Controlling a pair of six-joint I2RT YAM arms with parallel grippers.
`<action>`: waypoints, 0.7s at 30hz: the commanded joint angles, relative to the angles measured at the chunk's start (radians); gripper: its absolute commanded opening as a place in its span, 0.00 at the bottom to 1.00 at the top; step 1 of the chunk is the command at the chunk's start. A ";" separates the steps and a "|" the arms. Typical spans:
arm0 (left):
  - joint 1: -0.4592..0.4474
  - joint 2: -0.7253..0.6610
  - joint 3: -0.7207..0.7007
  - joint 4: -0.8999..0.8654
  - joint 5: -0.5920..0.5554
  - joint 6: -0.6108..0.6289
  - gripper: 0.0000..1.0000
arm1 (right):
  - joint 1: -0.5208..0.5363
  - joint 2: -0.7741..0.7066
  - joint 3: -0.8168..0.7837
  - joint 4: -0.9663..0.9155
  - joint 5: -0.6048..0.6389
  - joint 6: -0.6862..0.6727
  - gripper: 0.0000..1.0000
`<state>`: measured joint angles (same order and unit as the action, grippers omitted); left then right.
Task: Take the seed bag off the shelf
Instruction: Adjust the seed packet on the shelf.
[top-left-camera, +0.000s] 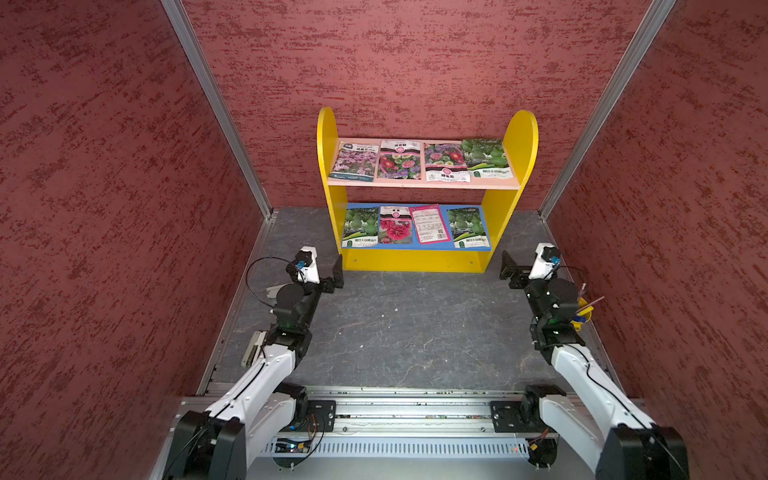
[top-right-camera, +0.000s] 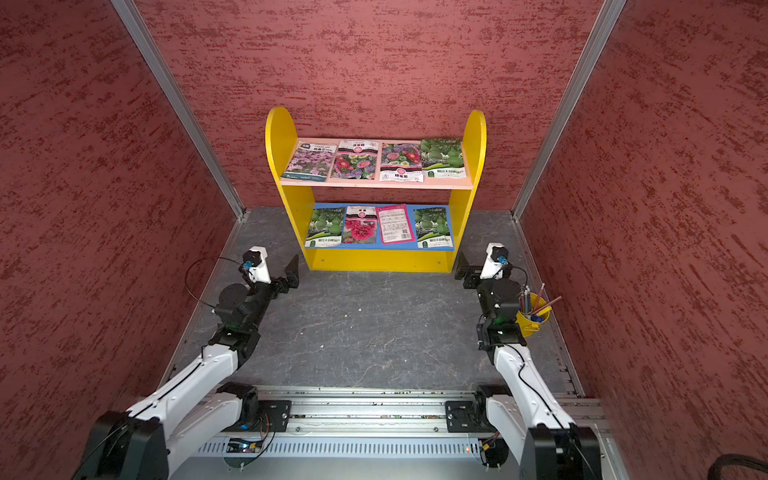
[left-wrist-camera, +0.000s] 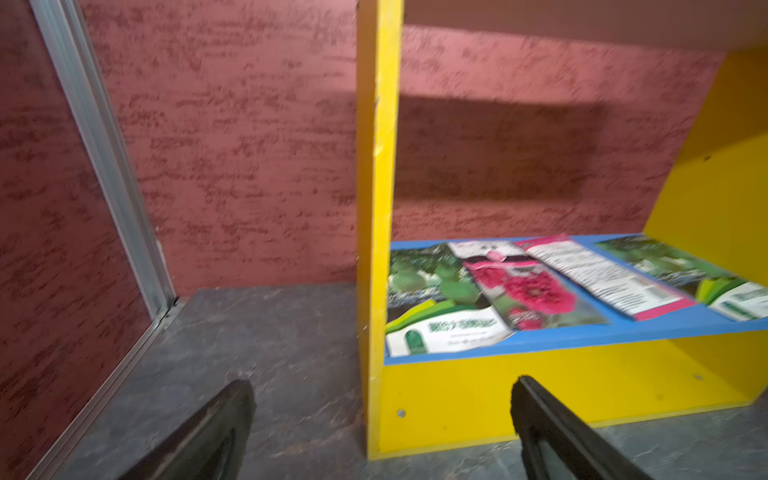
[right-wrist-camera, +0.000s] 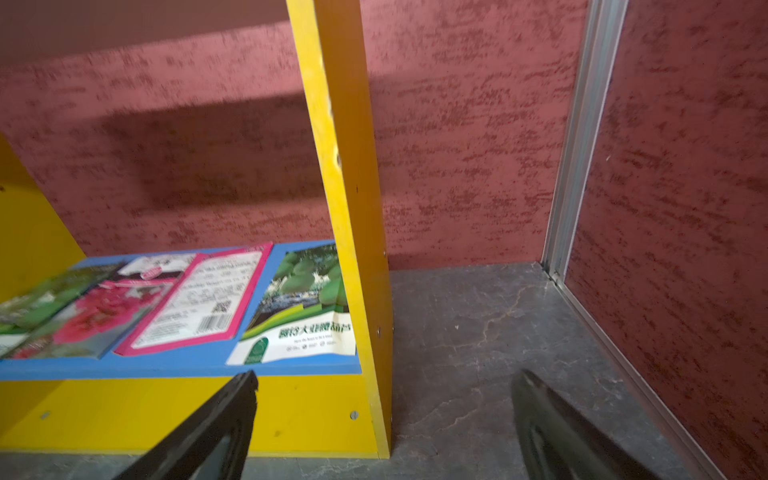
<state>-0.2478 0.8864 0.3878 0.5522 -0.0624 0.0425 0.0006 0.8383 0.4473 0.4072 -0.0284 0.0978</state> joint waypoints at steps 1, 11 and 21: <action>-0.102 -0.060 0.093 -0.282 -0.086 -0.002 1.00 | 0.000 -0.102 0.111 -0.319 0.059 0.076 0.99; -0.416 -0.002 0.391 -0.683 -0.163 -0.143 1.00 | 0.041 -0.084 0.525 -0.762 0.024 0.076 0.98; -0.569 0.102 0.465 -0.678 -0.050 -0.240 1.00 | 0.187 0.149 1.015 -1.093 0.025 -0.006 0.98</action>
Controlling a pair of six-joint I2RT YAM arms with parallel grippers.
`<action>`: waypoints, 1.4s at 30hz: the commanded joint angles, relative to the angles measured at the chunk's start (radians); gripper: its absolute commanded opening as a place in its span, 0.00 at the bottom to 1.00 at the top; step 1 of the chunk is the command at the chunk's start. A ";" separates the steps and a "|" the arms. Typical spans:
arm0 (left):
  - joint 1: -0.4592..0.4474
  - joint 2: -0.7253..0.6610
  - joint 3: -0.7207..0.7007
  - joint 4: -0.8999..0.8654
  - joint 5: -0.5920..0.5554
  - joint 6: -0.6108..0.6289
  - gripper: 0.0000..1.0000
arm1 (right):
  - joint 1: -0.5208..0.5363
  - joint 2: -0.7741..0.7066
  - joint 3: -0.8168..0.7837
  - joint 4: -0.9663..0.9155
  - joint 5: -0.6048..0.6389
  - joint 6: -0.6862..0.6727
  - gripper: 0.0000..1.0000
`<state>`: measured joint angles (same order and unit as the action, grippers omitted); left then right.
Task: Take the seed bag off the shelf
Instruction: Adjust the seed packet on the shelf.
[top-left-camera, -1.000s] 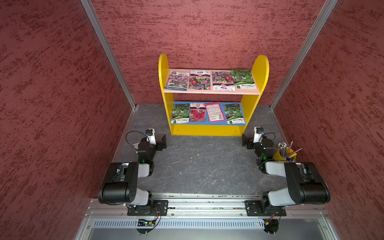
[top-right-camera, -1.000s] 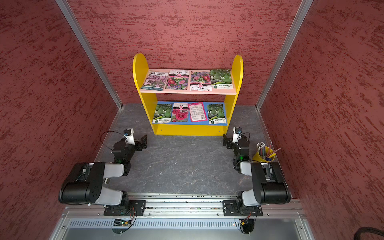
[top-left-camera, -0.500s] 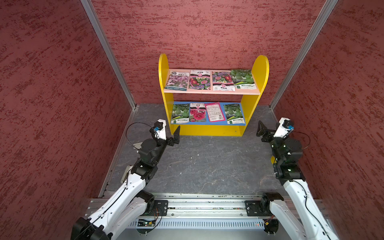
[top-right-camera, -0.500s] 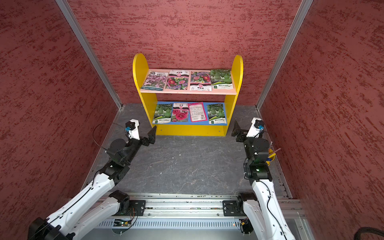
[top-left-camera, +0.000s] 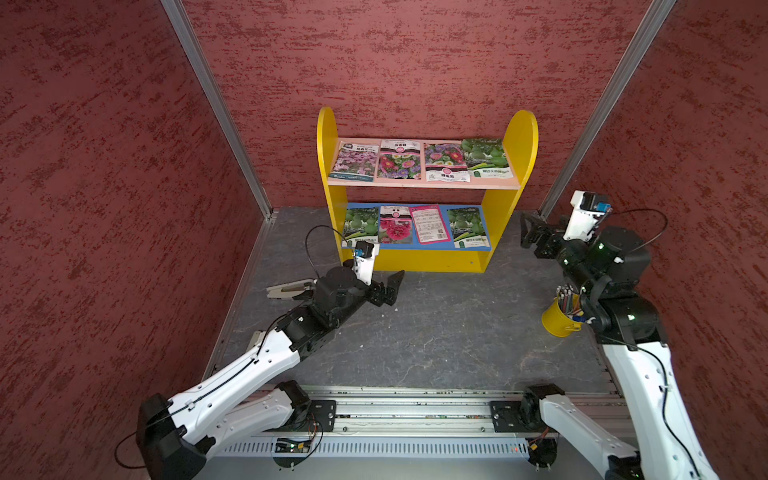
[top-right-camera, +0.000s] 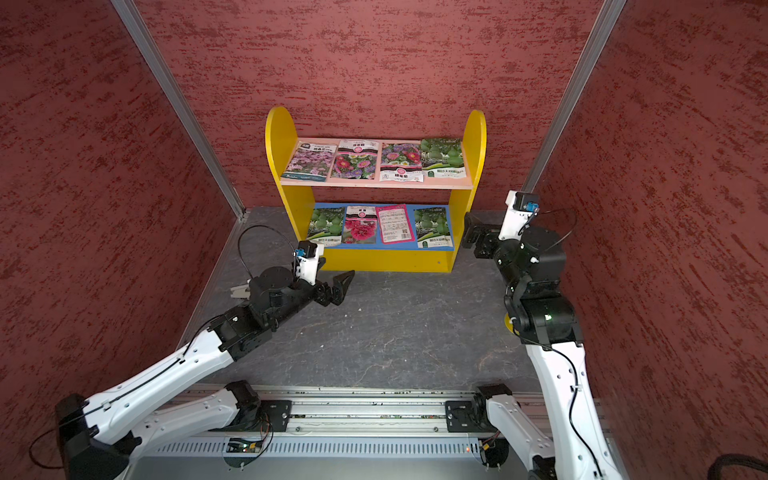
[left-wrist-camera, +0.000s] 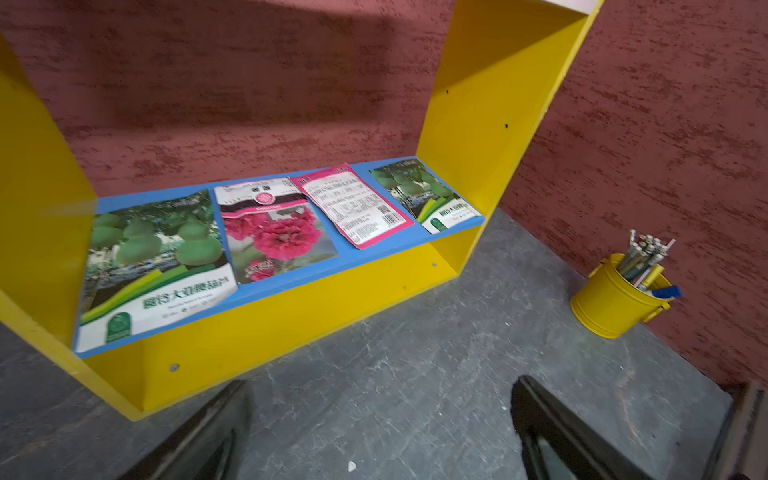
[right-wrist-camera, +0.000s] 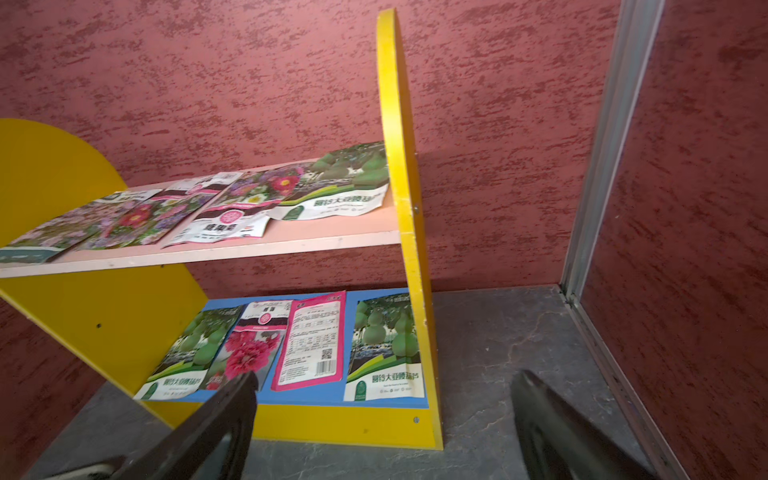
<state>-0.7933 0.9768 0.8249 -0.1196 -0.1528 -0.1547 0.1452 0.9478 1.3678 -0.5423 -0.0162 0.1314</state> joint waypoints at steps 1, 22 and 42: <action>-0.031 0.020 0.030 0.001 0.049 -0.053 1.00 | 0.067 0.067 0.144 -0.166 0.030 -0.050 0.98; -0.125 0.120 0.046 0.062 0.107 -0.157 1.00 | 0.235 0.889 1.256 -0.587 0.170 -0.113 0.93; -0.131 0.116 0.038 0.034 0.104 -0.184 1.00 | 0.146 1.037 1.278 -0.501 0.223 -0.064 0.88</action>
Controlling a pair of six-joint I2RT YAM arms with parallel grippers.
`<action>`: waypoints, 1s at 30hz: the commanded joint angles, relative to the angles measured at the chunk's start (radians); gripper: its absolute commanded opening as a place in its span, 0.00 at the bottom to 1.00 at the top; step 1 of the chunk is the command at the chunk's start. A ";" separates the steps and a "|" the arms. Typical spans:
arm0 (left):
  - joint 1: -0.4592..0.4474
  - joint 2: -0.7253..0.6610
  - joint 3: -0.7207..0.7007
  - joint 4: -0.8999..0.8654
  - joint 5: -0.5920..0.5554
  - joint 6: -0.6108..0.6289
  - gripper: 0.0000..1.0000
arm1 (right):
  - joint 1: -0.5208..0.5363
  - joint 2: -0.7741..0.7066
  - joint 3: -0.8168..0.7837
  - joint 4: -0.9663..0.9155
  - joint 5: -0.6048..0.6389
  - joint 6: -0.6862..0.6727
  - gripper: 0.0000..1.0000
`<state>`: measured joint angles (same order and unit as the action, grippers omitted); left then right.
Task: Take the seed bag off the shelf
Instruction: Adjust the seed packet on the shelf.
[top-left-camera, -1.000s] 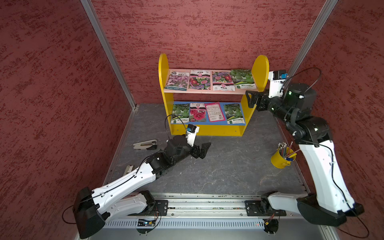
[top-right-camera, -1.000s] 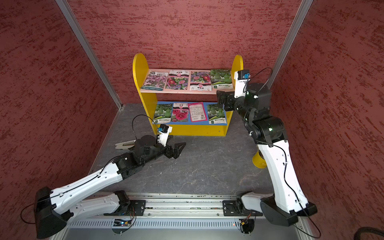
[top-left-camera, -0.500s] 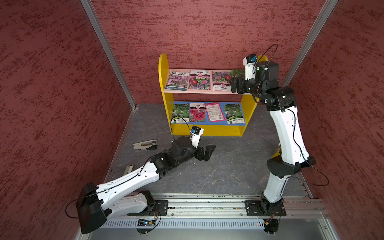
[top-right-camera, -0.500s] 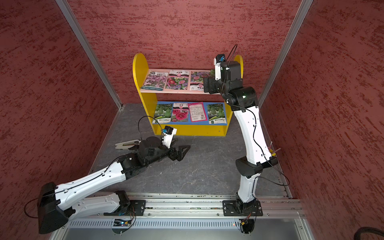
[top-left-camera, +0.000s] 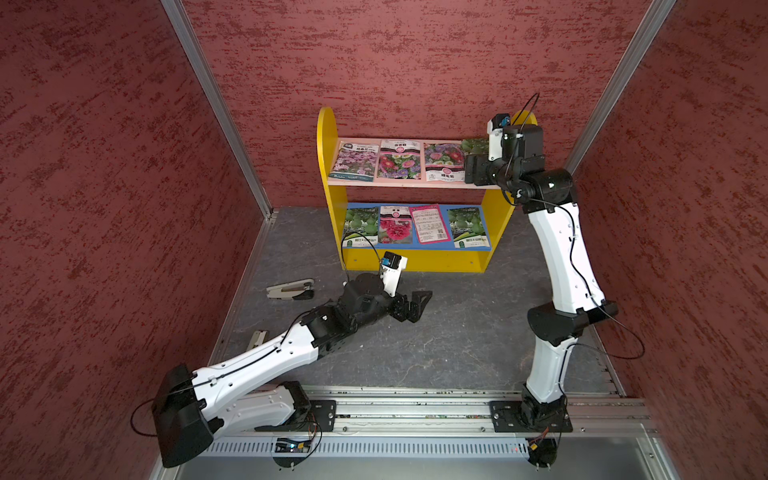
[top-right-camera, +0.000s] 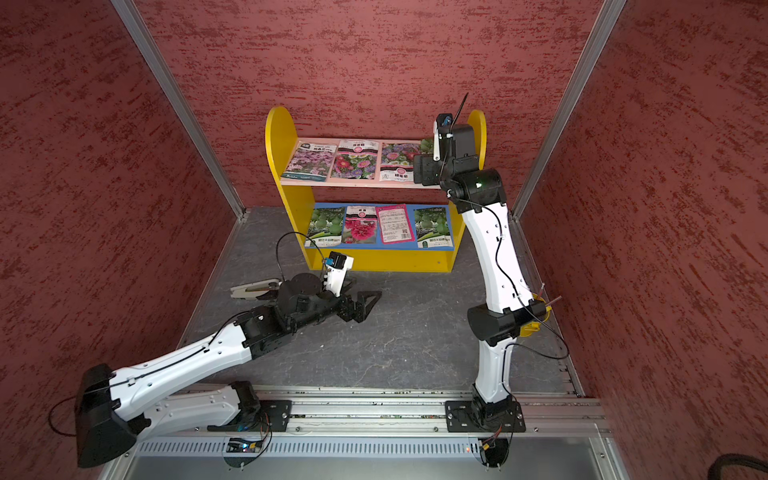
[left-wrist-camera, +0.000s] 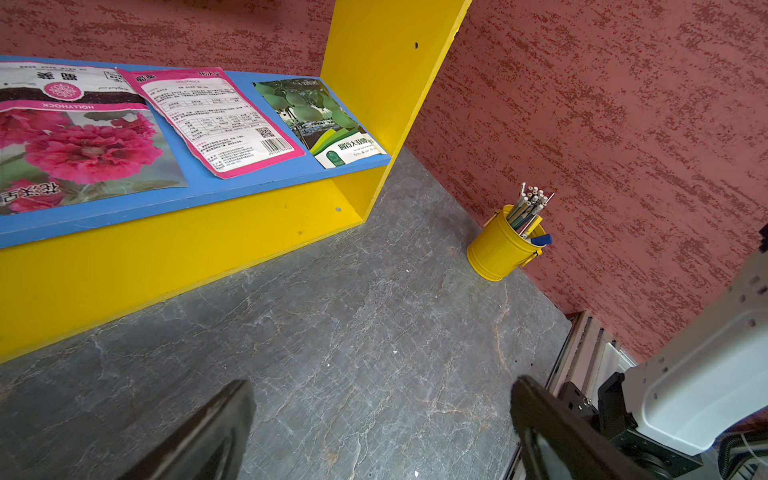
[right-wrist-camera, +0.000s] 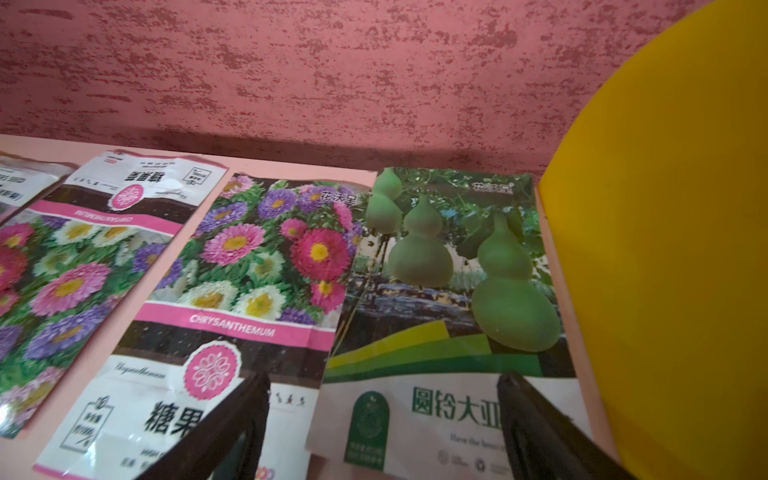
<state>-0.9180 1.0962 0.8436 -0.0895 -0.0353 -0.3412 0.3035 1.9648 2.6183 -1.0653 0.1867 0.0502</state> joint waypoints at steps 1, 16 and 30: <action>-0.007 -0.001 0.018 0.004 -0.015 0.004 1.00 | -0.016 0.022 0.027 0.023 0.022 0.017 0.88; -0.007 -0.007 -0.014 0.020 -0.021 0.004 1.00 | -0.047 0.025 0.021 -0.050 0.052 0.025 0.83; -0.006 -0.009 -0.045 0.050 -0.015 -0.003 1.00 | -0.046 -0.127 -0.192 -0.028 0.063 0.045 0.81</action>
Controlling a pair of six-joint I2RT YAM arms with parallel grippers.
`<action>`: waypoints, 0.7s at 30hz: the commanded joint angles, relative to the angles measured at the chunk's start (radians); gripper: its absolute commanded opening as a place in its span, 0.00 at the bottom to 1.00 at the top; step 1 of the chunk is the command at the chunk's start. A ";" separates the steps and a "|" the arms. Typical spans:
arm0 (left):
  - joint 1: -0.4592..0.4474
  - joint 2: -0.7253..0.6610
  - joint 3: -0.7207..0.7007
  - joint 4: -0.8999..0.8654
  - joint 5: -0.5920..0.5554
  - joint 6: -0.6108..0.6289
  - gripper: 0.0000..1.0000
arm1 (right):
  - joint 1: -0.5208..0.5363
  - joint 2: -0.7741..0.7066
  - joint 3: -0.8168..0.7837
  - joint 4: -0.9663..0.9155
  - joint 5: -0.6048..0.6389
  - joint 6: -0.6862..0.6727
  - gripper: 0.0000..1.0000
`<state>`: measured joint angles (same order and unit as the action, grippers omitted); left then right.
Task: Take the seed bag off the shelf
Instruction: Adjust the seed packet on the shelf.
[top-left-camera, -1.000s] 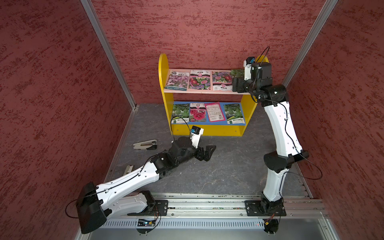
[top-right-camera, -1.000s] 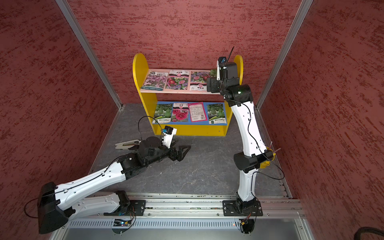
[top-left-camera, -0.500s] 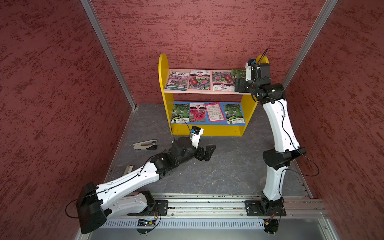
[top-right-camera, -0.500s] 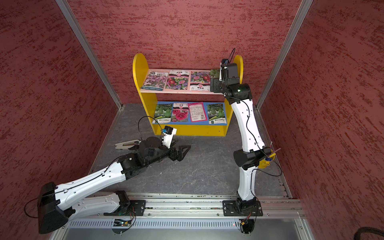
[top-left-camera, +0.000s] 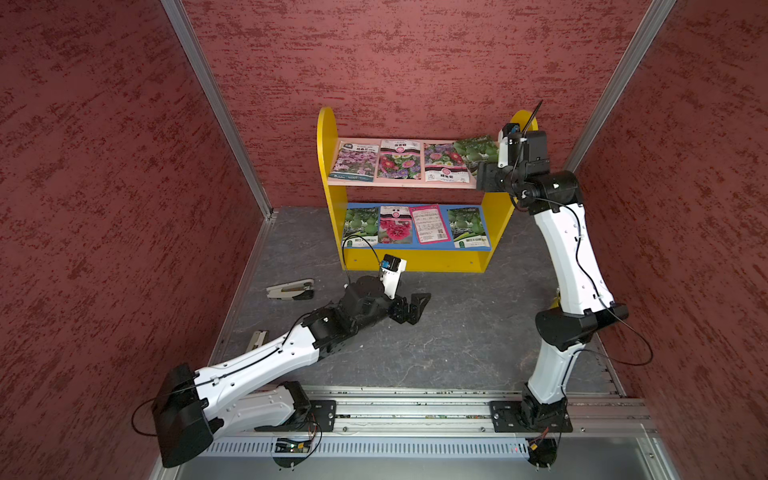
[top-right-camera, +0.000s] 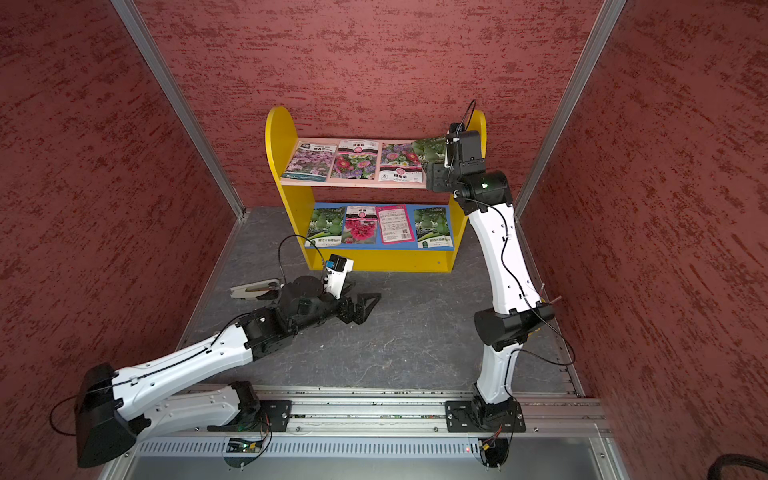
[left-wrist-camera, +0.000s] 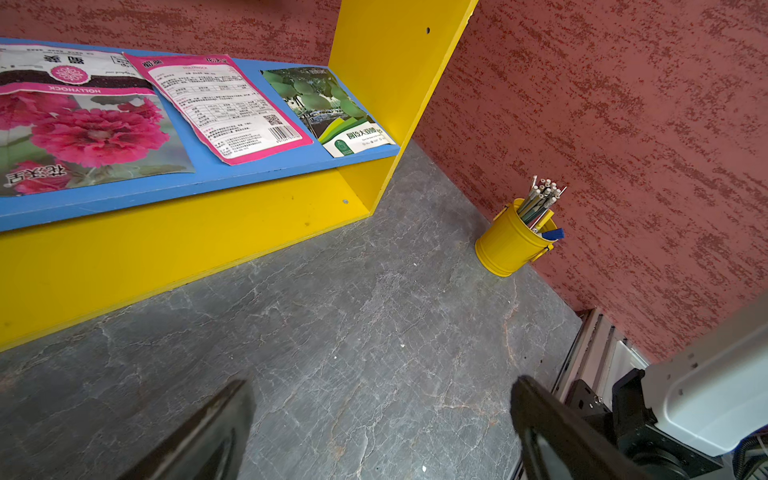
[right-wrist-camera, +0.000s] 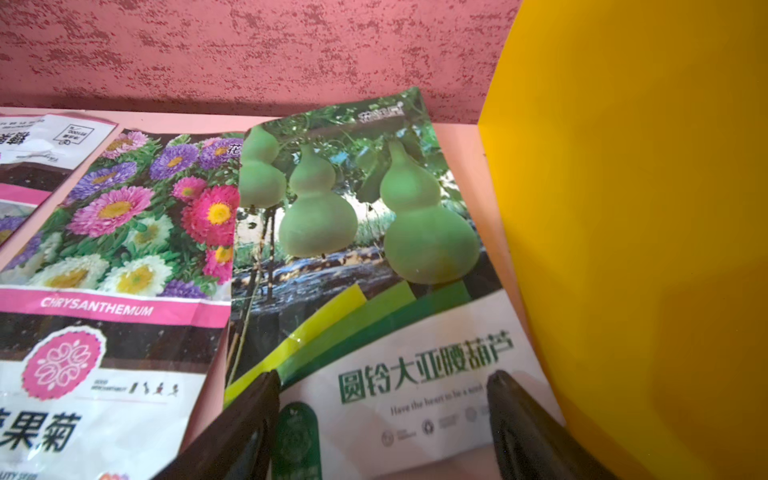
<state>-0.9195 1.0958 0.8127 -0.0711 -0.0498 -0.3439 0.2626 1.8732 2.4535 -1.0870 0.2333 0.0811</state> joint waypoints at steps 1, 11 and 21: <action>-0.005 -0.010 -0.014 0.034 -0.001 0.000 1.00 | -0.004 -0.048 -0.045 -0.002 0.017 0.020 0.81; -0.005 -0.008 -0.019 0.040 -0.001 0.002 1.00 | 0.016 -0.153 -0.172 0.038 0.002 0.057 0.80; -0.004 -0.011 -0.021 0.041 -0.002 0.000 1.00 | 0.032 -0.195 -0.189 0.128 -0.038 0.027 0.81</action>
<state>-0.9195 1.0958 0.8021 -0.0505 -0.0498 -0.3439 0.2893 1.7061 2.2669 -1.0286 0.2256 0.1268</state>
